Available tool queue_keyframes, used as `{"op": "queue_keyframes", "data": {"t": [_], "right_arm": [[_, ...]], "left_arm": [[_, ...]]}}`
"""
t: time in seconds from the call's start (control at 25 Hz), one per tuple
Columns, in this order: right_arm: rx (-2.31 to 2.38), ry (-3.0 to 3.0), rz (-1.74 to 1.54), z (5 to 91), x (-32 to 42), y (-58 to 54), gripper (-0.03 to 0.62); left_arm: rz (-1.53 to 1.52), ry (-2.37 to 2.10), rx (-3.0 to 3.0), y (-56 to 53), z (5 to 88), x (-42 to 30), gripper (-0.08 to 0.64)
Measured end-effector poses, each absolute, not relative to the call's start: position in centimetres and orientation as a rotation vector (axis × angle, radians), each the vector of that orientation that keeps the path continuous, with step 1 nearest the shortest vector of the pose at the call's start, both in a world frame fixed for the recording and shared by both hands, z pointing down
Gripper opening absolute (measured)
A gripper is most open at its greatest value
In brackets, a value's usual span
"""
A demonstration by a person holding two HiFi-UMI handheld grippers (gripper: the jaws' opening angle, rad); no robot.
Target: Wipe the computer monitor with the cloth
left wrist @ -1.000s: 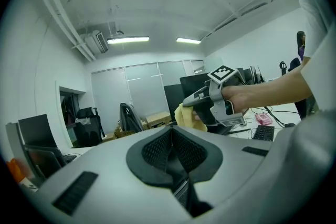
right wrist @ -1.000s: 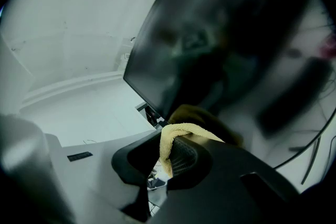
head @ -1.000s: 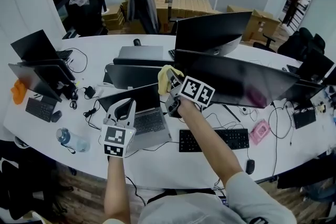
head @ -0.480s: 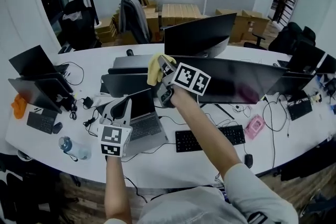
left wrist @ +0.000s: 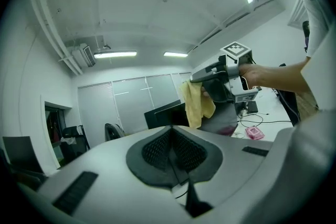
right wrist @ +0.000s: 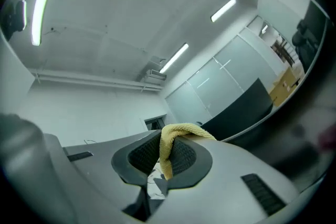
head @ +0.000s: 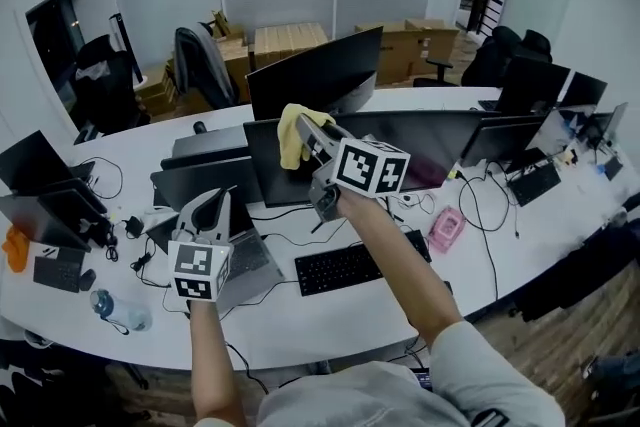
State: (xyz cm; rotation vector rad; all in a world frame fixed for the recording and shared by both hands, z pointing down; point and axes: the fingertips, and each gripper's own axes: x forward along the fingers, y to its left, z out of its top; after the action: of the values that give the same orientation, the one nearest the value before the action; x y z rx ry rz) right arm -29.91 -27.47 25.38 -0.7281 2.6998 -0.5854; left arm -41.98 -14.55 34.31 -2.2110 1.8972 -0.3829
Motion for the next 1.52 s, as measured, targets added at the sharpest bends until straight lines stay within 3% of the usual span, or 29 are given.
{"op": "queue_keyframes", "data": {"t": [0.44, 0.72, 1.04, 1.52], "right_arm": [[-1.263, 2.988, 0.009, 31.5, -3.1, -18.1, 0.052], [-1.497, 3.033, 0.273, 32.7, 9.2, -9.2, 0.052], [-1.524, 3.023, 0.401, 32.0, 14.8, -2.0, 0.052], [-1.46, 3.036, 0.482, 31.3, 16.0, 3.0, 0.052]], "left_arm": [[-0.358, 1.651, -2.363, -11.3, 34.4, -22.0, 0.02], [-0.39, 1.503, -2.416, -5.6, 34.4, -10.7, 0.02], [-0.385, 1.445, -2.421, 0.2, 33.8, -3.8, 0.02], [-0.387, 1.412, -2.399, 5.3, 32.5, -1.5, 0.018]]}}
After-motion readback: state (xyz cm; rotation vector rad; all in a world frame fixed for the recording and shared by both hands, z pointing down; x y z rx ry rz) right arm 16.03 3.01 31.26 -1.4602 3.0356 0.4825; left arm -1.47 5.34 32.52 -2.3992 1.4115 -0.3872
